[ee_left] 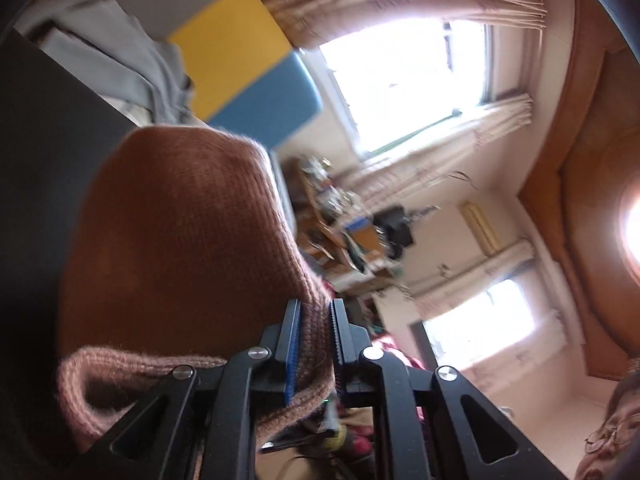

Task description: Fold clothes

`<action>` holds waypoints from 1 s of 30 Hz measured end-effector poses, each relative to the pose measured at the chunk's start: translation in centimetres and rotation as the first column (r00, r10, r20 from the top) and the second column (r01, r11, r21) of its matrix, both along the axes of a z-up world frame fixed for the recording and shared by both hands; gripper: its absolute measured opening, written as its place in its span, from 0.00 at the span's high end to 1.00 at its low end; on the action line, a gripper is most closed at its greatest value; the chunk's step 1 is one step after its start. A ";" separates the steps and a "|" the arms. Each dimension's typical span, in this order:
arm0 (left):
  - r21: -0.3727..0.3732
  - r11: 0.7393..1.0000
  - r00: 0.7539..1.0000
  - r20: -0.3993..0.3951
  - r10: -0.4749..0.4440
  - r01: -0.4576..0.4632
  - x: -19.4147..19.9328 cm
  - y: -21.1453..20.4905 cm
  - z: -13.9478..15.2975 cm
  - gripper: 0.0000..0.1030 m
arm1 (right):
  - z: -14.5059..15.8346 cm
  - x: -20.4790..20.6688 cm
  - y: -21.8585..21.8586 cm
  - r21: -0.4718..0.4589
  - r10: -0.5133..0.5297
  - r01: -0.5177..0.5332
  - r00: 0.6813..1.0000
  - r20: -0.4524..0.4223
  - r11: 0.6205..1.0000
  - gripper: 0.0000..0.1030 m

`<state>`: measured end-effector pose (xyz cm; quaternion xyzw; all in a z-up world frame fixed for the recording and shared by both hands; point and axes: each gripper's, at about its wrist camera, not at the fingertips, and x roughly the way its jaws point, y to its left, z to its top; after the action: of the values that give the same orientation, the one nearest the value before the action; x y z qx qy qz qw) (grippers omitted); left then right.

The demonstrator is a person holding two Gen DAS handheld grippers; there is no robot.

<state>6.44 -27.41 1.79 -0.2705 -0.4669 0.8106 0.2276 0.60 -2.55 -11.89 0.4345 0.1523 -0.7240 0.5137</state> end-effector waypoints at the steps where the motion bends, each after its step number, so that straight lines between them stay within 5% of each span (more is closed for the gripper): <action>1: 0.006 1.000 1.000 0.000 -0.021 0.021 -0.7 1.2 -0.2 0.89 | -0.1 0.2 0.1 -0.009 -0.001 0.001 1.000 -0.005 1.000 0.00; 2: 0.020 0.998 0.999 0.009 -0.052 0.052 -1.5 2.5 -0.7 1.00 | -0.1 0.4 0.1 -0.014 0.000 0.000 1.000 -0.013 1.000 0.00; 9: -0.015 0.988 0.982 0.116 -0.150 0.153 -6.2 8.6 -4.1 1.00 | -0.2 0.4 1.9 -0.093 -0.009 0.008 1.000 -0.009 0.996 0.00; 12: -0.170 0.972 0.979 0.146 -0.139 0.163 -6.3 9.3 -4.3 0.97 | -0.4 0.3 2.5 -0.126 -0.011 0.010 1.000 -0.007 0.992 0.00; 14: -0.263 0.938 0.966 0.186 -0.180 0.226 -6.0 10.4 -3.9 0.85 | -0.7 0.6 2.8 -0.149 -0.013 0.011 1.000 -0.009 0.989 0.00; 17: -0.496 0.827 0.963 0.189 -0.192 0.263 -4.5 12.0 -2.5 0.74 | -0.9 1.1 3.3 -0.177 -0.014 0.013 1.000 -0.009 0.984 0.00; 21: -0.616 0.708 0.938 0.246 -0.245 0.346 -0.4 11.2 -3.6 0.56 | -1.0 -0.4 2.4 -0.193 -0.014 0.013 1.000 -0.004 0.981 0.00; 23: -0.658 0.660 0.932 0.269 -0.243 0.362 0.6 11.2 -4.0 0.39 | -1.1 -0.3 2.5 -0.196 -0.014 0.013 1.000 -0.005 0.980 0.00; 29: -0.733 0.563 0.923 0.278 -0.265 0.382 3.6 10.0 -5.4 0.29 | -1.2 -0.5 2.7 -0.208 -0.017 0.016 1.000 -0.003 0.978 0.00; 30: -0.734 0.568 0.927 0.274 -0.255 0.373 3.8 9.4 -5.5 0.29 | -1.3 -0.7 2.6 -0.208 -0.017 0.016 1.000 -0.004 0.978 0.00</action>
<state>10.21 -18.01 -3.75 -0.4751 -0.0315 0.8570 0.1971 -0.06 0.07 -13.15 0.3778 0.0736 -0.7414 0.5497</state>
